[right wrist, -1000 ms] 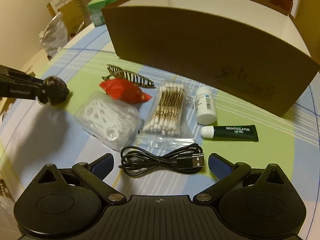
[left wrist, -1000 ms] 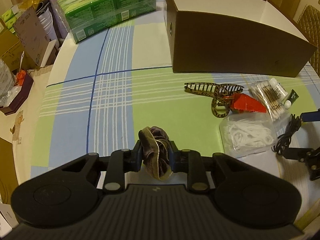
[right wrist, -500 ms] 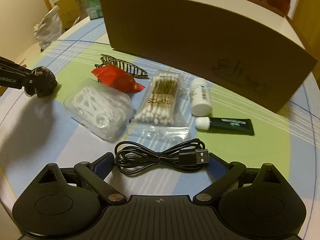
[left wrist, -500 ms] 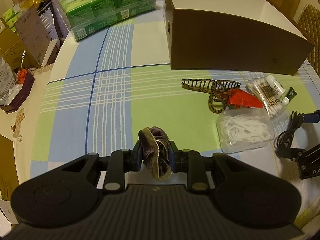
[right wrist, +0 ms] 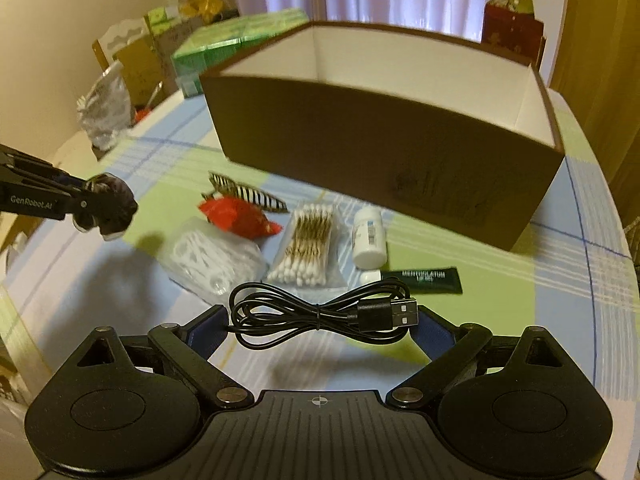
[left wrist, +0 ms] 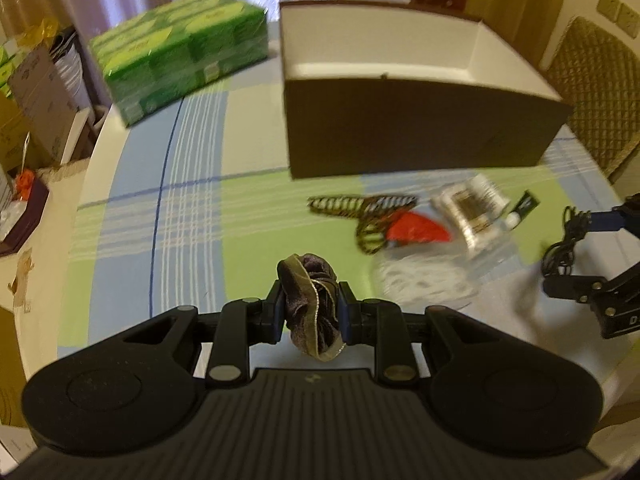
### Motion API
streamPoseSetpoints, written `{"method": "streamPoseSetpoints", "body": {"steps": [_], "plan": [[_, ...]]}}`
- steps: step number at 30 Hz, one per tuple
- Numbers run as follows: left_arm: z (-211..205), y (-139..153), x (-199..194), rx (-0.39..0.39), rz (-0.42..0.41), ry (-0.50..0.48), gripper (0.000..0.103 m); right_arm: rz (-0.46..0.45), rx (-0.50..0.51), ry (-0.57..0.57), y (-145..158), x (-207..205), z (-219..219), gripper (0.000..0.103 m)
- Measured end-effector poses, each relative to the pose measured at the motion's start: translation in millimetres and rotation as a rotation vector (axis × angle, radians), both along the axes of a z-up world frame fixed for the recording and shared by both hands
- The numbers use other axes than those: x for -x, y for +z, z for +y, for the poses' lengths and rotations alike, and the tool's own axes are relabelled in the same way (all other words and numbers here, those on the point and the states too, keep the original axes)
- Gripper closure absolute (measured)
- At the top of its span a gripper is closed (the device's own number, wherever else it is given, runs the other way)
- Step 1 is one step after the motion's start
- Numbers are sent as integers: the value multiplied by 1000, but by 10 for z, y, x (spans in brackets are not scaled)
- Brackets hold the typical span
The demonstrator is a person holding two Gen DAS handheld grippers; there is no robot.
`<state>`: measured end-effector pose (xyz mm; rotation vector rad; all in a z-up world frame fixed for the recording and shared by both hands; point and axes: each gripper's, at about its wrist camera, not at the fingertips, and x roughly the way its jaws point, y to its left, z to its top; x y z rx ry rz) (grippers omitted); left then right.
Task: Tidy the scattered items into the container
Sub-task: 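Carry the scrunchie and USB cable over the brown box with both tools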
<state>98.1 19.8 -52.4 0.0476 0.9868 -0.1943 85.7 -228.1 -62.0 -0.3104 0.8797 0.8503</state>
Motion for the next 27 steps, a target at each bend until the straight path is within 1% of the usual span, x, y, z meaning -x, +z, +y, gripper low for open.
{"method": "streamPoseSetpoints", "body": {"steps": [8, 14, 21, 27], "plan": [[-153, 384, -63, 60, -89, -45, 82, -43, -92, -26, 356, -80, -35, 5], [-298, 581, -219, 90, -146, -84, 82, -88, -126, -39, 535, -198, 26, 5], [-434, 836, -562, 110, -218, -115, 82, -147, -163, -41, 712, -456, 99, 5], [-555, 939, -954, 112, -242, -129, 82, -186, -174, -53, 786, -784, 247, 5]]}}
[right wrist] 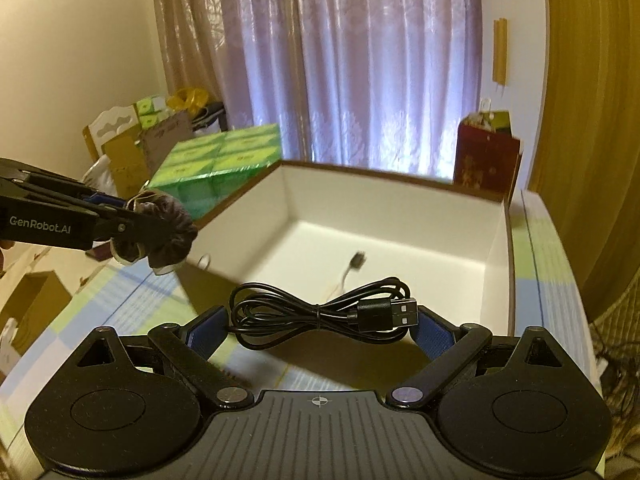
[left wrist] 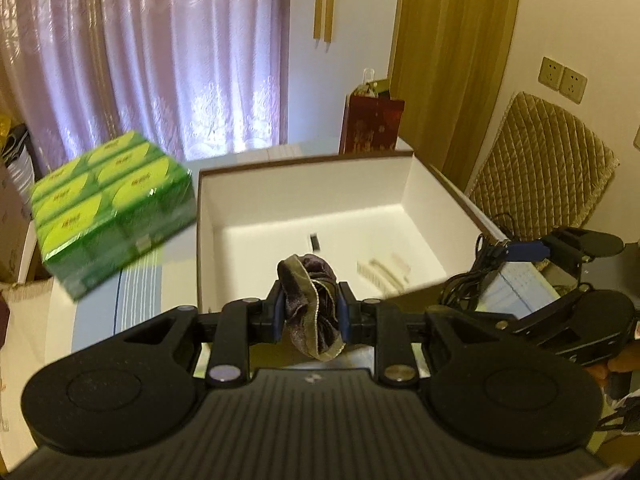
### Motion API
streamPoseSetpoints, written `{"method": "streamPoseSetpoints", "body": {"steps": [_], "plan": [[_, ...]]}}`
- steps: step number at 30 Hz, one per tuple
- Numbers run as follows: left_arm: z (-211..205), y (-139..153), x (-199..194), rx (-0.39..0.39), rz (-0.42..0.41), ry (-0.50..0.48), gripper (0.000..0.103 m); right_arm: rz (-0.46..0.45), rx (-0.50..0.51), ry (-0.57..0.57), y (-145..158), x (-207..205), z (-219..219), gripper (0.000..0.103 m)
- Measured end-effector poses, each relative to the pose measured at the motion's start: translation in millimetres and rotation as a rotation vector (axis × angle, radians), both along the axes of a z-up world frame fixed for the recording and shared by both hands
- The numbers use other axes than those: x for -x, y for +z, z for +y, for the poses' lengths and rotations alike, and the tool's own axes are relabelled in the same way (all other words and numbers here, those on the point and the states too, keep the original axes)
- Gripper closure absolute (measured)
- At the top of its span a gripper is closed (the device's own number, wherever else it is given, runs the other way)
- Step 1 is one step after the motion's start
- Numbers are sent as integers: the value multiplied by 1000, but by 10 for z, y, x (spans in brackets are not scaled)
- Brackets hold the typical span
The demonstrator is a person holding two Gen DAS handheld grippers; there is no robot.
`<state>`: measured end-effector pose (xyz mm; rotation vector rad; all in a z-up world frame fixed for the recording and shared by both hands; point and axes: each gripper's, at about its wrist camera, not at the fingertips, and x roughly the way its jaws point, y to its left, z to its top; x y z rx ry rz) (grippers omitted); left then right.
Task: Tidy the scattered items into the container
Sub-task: 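Carry the scrunchie and USB cable over the brown box with both tools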
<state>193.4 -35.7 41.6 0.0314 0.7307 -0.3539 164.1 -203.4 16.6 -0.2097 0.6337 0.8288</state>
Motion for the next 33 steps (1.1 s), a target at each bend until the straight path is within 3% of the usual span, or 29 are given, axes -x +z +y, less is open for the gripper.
{"method": "streamPoseSetpoints", "body": {"steps": [9, 21, 33], "plan": [[-144, -131, -675, -12, 59, -11, 82, 20, 43, -26, -124, -605, 249, 5], [-342, -712, -1477, -42, 214, 9, 82, 179, 58, -171, -510, -1308, 388, 5], [-462, -1093, -1864, -45, 301, 42, 74, 244, 88, -229, -590, -1639, 500, 5]]}}
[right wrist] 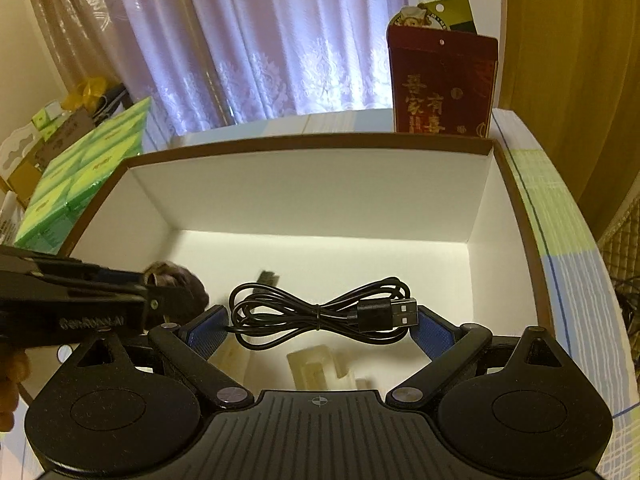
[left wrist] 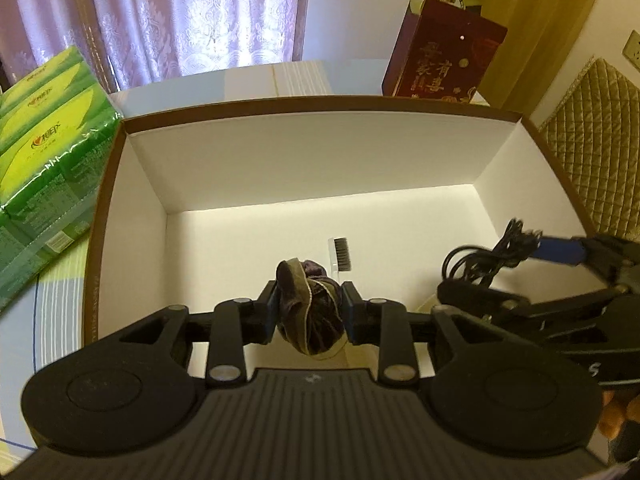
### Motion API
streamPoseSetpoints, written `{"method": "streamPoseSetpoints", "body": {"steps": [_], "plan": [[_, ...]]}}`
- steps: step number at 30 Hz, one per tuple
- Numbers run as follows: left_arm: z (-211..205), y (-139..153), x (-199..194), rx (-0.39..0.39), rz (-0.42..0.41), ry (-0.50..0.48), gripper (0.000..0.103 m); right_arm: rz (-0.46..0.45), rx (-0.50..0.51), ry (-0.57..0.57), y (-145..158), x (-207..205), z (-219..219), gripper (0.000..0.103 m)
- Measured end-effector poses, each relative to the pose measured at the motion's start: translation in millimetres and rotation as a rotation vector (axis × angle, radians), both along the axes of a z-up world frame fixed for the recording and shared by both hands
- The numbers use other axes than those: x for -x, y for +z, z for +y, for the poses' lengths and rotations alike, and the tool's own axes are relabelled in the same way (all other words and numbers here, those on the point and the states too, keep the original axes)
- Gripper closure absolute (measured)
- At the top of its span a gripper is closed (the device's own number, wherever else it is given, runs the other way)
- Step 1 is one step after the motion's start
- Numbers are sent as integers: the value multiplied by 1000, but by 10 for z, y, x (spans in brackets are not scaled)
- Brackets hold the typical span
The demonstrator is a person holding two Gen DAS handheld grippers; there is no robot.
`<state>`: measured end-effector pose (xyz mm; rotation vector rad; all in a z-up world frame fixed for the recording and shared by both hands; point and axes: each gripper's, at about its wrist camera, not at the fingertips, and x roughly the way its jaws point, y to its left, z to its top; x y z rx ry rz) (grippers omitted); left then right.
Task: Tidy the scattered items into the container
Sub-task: 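Open both tools to drop the scrunchie and cable into the box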
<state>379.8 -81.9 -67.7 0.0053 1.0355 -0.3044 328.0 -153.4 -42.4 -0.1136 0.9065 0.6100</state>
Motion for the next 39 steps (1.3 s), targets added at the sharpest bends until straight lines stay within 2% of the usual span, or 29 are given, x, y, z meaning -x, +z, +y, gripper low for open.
{"method": "streamPoseSetpoints", "body": {"steps": [4, 10, 13, 14, 16, 21, 32, 36, 39], "plan": [[27, 6, -29, 6, -4, 3, 69, 19, 16, 1, -29, -58, 41, 5], [73, 55, -76, 2, -19, 16, 69, 39, 39, 2, -61, -129, 119, 5], [78, 83, -80, 3, -27, 18, 68, 46, 23, -11, -52, -163, 116, 4], [80, 92, -75, 4, -28, 19, 68, 44, 12, -15, -46, -166, 104, 0], [73, 103, -66, 5, -30, 18, 67, 17, -2, -33, -11, -153, 82, 0], [98, 131, -5, 4, -30, 26, 65, 5, -19, -9, 49, -89, 14, 0], [107, 243, 227, -15, -47, 24, 54, 13, 7, 23, 90, 223, -104, 0], [96, 293, 339, -20, -57, 24, 44, 1, 26, 25, 128, 316, -128, 0], [93, 333, 428, -24, -62, 25, 41, -7, 28, 26, 164, 392, -161, 0]]}}
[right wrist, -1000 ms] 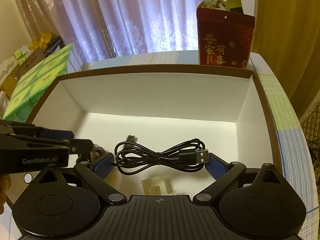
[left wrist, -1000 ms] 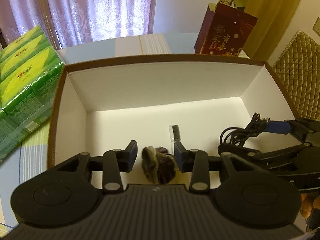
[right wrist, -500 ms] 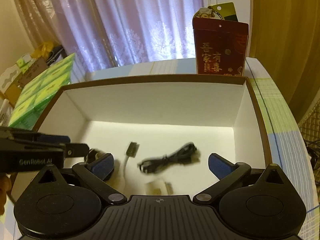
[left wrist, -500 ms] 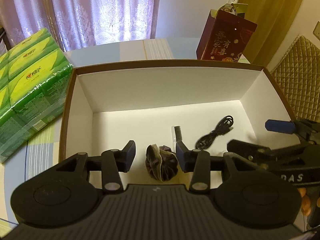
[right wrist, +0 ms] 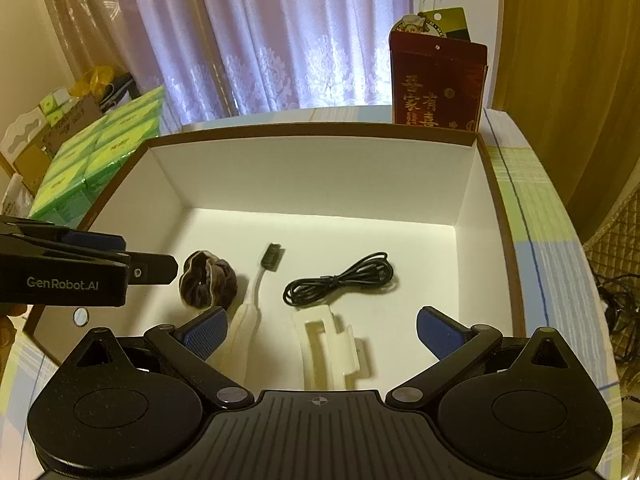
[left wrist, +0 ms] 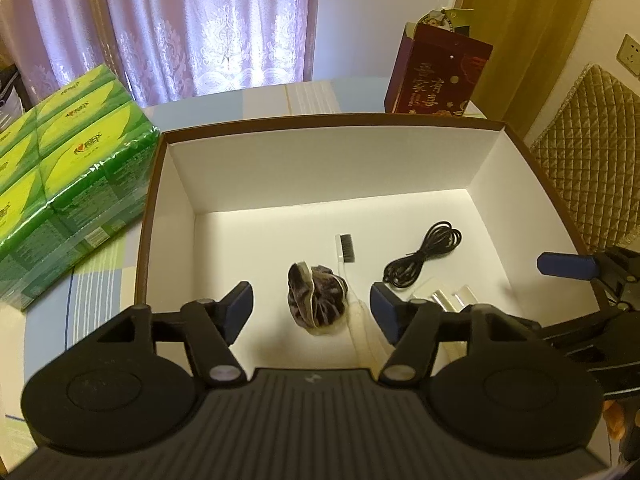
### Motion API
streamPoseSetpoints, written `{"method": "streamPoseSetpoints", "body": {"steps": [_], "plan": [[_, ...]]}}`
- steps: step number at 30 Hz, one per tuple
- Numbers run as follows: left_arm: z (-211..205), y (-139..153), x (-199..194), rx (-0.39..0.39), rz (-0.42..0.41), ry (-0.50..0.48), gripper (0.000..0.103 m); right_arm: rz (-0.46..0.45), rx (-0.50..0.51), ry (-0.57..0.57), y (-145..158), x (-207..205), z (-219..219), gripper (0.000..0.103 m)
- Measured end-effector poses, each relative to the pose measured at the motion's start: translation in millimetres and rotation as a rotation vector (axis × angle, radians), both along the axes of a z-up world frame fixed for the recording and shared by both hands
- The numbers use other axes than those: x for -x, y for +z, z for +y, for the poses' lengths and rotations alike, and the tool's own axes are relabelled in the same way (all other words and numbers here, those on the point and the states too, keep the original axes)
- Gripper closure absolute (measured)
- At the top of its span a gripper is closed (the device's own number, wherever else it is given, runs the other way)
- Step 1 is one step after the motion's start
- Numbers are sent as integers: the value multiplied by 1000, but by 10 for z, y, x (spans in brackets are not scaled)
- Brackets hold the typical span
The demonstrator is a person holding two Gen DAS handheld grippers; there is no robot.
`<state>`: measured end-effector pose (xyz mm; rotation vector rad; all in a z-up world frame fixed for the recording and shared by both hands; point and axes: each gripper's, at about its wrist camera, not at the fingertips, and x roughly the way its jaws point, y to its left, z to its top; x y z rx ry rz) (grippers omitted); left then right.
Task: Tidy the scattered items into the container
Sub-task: 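Open both tools to drop the scrunchie and cable into the box, then withdraw both tools from the box toward the items on the table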
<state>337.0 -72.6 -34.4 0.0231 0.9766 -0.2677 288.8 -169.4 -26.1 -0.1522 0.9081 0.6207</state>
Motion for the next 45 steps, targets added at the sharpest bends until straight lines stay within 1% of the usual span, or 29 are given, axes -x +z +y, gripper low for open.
{"method": "streamPoseSetpoints", "body": {"steps": [3, 7, 15, 24, 33, 45], "plan": [[-3, 50, 102, -7, -12, 5, 35, -14, 3, -3, 46, 81, -33, 0], [-5, 120, 252, -6, -22, 12, 30, -27, -4, -7, 113, 193, -86, 0], [-7, 284, 522, -12, -54, 20, 25, -46, -18, -17, 230, 389, -187, 0], [-15, 441, 836, -17, -89, 24, 21, -78, -37, -24, 377, 634, -319, 0], [19, 515, 1164, -19, -101, 43, 20, -103, -54, -20, 493, 906, -466, 0], [25, 564, 1526, -29, -117, 49, 19, -113, -65, -8, 535, 1186, -595, 0]]}}
